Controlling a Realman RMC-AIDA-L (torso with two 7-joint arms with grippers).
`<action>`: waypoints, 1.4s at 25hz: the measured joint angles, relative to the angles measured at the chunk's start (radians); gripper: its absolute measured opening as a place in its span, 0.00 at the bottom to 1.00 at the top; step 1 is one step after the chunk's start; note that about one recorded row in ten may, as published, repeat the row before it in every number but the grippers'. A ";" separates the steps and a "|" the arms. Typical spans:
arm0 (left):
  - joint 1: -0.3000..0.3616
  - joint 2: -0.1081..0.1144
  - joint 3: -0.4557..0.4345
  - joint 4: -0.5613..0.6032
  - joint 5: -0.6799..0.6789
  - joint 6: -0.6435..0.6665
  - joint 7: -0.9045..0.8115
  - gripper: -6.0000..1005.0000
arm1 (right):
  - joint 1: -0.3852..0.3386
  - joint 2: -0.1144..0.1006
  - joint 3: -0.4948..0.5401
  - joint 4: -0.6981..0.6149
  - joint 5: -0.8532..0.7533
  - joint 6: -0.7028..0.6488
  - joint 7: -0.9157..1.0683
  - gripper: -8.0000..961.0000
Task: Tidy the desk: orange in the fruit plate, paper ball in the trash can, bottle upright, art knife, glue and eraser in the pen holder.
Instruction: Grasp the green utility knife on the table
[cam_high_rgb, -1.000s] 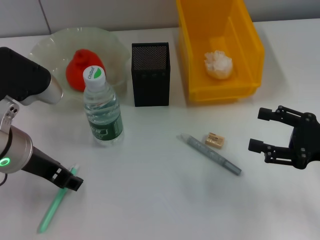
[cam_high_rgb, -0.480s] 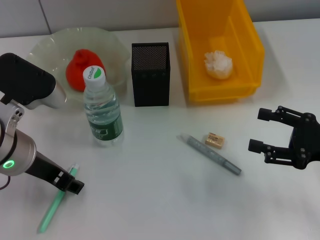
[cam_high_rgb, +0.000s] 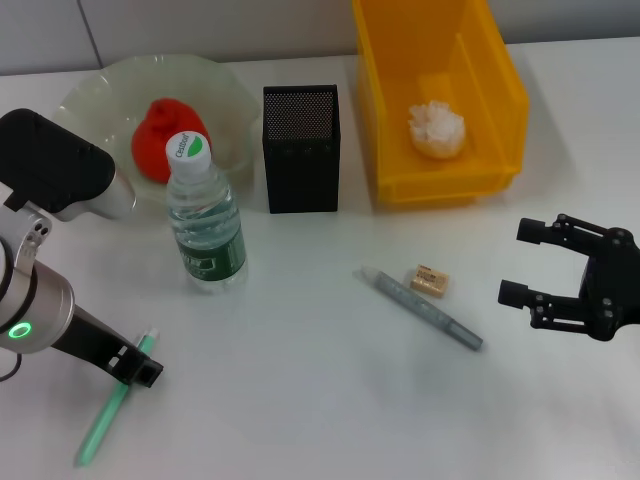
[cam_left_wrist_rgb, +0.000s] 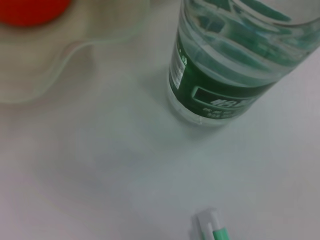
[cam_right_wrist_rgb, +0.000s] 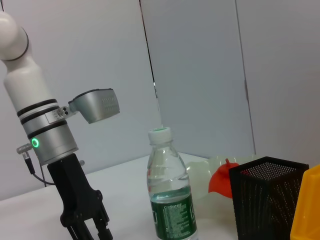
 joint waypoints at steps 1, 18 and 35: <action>0.000 0.000 0.005 0.000 0.005 -0.001 0.000 0.61 | -0.001 0.000 0.000 0.000 0.000 -0.001 0.000 0.88; -0.001 0.000 0.007 -0.013 0.009 -0.011 -0.009 0.52 | -0.005 0.001 0.000 0.000 0.000 -0.011 0.000 0.88; -0.016 -0.002 0.007 -0.024 -0.009 -0.009 -0.018 0.23 | -0.013 -0.002 -0.001 0.000 0.000 -0.022 0.000 0.88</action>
